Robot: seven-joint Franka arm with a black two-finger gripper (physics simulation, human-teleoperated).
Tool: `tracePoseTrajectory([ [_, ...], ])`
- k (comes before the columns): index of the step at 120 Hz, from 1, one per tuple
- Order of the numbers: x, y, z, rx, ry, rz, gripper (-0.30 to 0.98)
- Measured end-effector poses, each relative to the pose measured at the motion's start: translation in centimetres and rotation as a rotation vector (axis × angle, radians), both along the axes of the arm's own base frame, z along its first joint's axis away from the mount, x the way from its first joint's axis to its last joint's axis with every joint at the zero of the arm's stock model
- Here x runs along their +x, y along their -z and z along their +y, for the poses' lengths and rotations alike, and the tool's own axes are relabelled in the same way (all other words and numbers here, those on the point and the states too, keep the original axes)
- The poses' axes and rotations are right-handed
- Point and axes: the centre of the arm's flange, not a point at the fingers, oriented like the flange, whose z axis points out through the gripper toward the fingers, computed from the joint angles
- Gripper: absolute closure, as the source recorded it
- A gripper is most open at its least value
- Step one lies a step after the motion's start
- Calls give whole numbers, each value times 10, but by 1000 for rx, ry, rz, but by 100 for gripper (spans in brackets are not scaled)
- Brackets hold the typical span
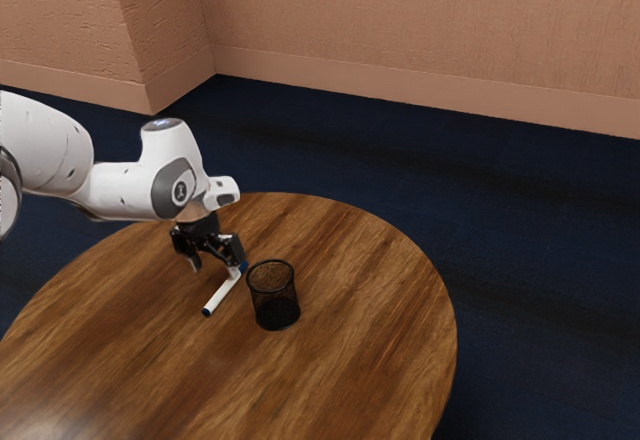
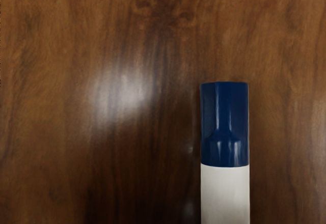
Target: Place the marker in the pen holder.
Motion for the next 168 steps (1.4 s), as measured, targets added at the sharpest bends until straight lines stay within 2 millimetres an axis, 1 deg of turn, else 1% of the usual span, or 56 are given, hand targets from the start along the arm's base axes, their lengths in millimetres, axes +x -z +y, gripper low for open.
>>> tracePoseTrajectory([
  [22, 25, -2, -1, 67, 51, -26, 0],
  [46, 36, 4, -3, 87, 65, -28, 0],
  [64, 48, 4, -16, 92, 80, -43, 0],
  [107, 52, 4, -17, 89, 67, -48, 0],
  [113, 55, 4, -17, 90, 66, -54, 0],
  [125, 58, 12, -17, 90, 65, -49, 0],
  [138, 58, 16, -16, 91, 62, -45, 0],
  [159, 58, 19, -16, 88, 58, -43, 0],
  [168, 58, 19, -15, 86, 53, -44, 3],
])
